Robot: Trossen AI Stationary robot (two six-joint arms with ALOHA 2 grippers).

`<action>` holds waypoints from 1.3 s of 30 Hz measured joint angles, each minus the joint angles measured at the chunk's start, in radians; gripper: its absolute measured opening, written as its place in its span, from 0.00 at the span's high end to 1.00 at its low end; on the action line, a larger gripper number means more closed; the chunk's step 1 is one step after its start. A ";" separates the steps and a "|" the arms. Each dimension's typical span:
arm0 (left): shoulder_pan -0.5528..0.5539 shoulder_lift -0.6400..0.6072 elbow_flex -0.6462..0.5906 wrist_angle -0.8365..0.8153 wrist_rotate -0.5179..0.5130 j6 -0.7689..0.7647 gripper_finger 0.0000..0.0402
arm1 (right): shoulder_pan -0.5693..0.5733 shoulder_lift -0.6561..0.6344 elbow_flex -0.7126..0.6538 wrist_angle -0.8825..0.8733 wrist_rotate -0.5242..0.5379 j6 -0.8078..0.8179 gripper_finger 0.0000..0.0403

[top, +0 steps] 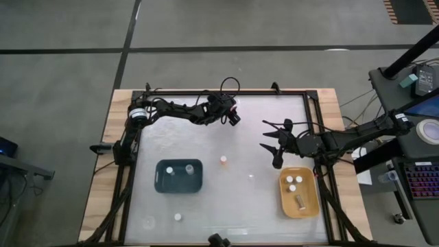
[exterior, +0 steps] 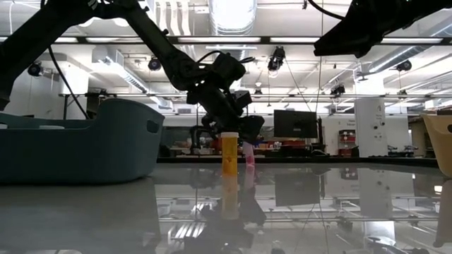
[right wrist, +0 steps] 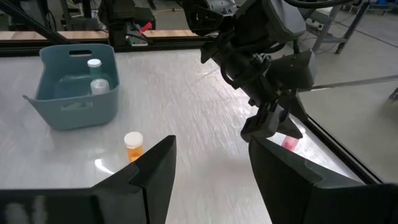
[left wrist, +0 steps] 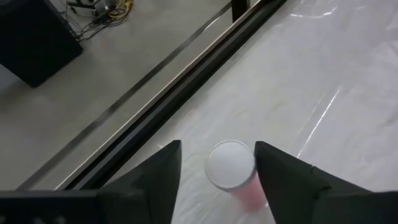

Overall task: Pick and place medicine bottles into bin by pill shape (circle, oval)
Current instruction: Put the pink bottled capsules into the yellow bin

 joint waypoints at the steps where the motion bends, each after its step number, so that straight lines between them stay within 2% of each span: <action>1: 0.000 0.000 0.000 0.000 -0.002 0.000 0.55 | 0.000 0.000 0.000 0.000 0.000 0.000 0.52; 7: 0.001 0.000 -0.001 -0.003 -0.016 0.000 0.59 | 0.000 0.000 0.000 -0.017 0.000 0.000 0.52; 19: -0.014 -0.005 -0.001 -0.024 -0.033 0.035 0.59 | 0.000 0.000 0.000 -0.023 0.000 -0.001 0.52; 27: -0.053 -0.009 0.002 -0.025 -0.045 0.110 0.59 | 0.000 0.000 0.000 -0.023 0.000 -0.001 0.52; 33: -0.053 -0.009 0.003 -0.025 -0.053 0.110 0.60 | 0.000 0.000 0.000 -0.023 0.000 0.000 0.52; 39: -0.055 -0.022 0.004 -0.026 -0.056 0.063 0.65 | 0.000 0.000 0.000 -0.023 0.000 -0.001 0.52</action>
